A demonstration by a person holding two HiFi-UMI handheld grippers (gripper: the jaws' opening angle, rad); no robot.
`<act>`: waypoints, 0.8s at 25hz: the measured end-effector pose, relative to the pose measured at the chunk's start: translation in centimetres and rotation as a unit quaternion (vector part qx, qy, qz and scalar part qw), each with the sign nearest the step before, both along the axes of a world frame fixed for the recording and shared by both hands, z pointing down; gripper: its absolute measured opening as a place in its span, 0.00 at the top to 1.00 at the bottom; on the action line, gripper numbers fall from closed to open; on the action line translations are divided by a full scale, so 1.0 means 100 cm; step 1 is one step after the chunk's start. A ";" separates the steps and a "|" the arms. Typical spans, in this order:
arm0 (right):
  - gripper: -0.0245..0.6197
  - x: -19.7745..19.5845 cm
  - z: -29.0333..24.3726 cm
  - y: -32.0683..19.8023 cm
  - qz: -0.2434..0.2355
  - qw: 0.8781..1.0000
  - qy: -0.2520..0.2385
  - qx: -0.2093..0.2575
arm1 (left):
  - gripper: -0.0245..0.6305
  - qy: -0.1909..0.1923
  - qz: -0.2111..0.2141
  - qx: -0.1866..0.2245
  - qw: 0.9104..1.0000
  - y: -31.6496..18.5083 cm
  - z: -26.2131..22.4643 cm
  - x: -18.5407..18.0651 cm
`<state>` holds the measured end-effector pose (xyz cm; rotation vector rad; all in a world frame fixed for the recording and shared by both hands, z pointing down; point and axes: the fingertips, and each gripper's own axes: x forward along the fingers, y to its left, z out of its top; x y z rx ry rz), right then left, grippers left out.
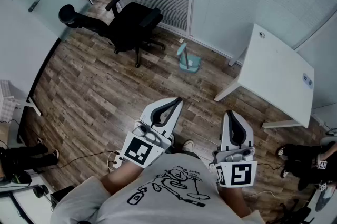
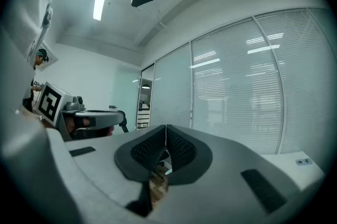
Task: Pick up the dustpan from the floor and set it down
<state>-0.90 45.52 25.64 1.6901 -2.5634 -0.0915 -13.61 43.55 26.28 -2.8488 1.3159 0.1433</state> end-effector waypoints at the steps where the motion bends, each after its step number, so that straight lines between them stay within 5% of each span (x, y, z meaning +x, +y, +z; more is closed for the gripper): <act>1: 0.95 -0.001 0.000 0.001 0.002 1.000 -0.002 0.000 | 0.96 0.002 0.000 -0.004 1.000 0.001 0.001 -0.003; 20: 0.95 -0.084 0.035 0.004 0.015 0.999 -0.014 -0.045 | 0.96 0.015 0.020 -0.031 0.999 0.002 0.022 -0.081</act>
